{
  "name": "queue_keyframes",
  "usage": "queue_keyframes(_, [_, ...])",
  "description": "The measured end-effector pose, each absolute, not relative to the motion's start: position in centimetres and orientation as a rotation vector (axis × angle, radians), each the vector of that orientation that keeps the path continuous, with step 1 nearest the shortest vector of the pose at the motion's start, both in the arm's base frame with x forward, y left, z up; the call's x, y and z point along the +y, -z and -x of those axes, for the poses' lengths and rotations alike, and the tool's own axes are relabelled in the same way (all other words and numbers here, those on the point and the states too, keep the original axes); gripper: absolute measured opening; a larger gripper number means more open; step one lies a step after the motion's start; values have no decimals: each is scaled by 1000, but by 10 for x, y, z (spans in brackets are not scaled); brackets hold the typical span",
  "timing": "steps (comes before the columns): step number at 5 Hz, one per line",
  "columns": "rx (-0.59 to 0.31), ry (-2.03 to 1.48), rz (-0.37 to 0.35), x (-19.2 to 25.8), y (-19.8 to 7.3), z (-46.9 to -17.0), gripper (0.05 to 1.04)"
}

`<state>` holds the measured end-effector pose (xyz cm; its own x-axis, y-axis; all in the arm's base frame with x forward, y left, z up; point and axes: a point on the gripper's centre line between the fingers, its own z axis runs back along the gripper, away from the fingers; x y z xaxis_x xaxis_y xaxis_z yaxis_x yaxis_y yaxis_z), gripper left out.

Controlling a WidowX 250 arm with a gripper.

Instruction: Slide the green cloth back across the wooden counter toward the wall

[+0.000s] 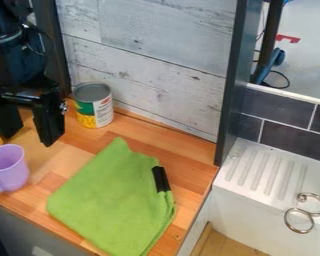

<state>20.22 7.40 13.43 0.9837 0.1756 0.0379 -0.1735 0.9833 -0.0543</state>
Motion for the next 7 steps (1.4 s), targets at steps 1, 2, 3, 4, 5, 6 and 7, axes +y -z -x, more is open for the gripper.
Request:
queue_keyframes(1, [-22,-176,57,73,-129,-200,1001])
queue_keyframes(2, [-17,-122,76,62,-117,-207,1001])
queue_keyframes(3, [-32,-17,52,49,-102,-213,1001])
queue_keyframes(4, [-35,85,15,34,-86,-218,1001])
queue_keyframes(5, [-28,131,9,23,-67,-221,1001])
queue_keyframes(6, [-2,138,25,21,-49,-222,1001])
queue_keyframes(7, [59,140,36,20,-33,-218,1001])
